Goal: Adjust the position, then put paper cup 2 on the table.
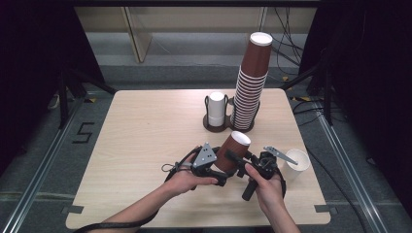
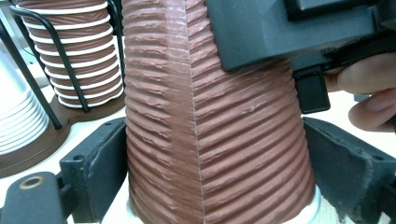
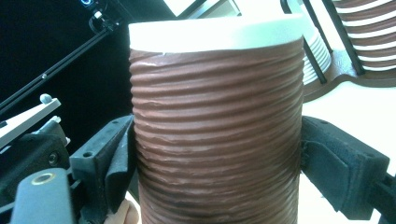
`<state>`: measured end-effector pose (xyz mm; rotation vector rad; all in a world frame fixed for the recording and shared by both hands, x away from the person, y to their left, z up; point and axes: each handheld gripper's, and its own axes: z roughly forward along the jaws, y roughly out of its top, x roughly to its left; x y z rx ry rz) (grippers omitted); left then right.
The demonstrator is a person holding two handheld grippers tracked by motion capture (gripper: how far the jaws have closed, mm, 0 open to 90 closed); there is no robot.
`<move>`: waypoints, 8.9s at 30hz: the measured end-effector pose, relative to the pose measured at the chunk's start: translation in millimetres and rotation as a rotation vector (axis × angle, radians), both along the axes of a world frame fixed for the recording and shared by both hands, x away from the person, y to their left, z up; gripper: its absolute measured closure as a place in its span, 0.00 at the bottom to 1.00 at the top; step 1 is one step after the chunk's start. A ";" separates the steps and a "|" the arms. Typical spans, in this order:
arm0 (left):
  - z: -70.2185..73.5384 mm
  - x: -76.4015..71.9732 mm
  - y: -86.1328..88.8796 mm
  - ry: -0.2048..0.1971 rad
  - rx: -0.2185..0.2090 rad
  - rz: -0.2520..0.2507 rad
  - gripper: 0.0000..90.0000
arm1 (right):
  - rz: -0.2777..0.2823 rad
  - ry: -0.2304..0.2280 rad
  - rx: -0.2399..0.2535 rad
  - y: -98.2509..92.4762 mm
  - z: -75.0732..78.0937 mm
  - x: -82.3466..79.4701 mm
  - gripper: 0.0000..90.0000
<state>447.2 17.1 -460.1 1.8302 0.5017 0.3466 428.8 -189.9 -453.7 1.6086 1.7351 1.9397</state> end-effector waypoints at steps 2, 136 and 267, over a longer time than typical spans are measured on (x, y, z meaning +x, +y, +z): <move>0.9 -0.7 1.1 -0.007 0.011 0.005 0.14 | 0.005 -0.007 0.007 0.4 0.0 0.1 0.17; 41.2 4.4 60.4 -0.109 0.688 -0.337 0.18 | 0.807 -0.287 -1.036 22.7 37.6 20.0 0.17; 42.9 7.1 62.9 0.067 0.281 -0.298 0.00 | 0.724 -0.477 -0.760 -1.3 13.0 11.9 0.24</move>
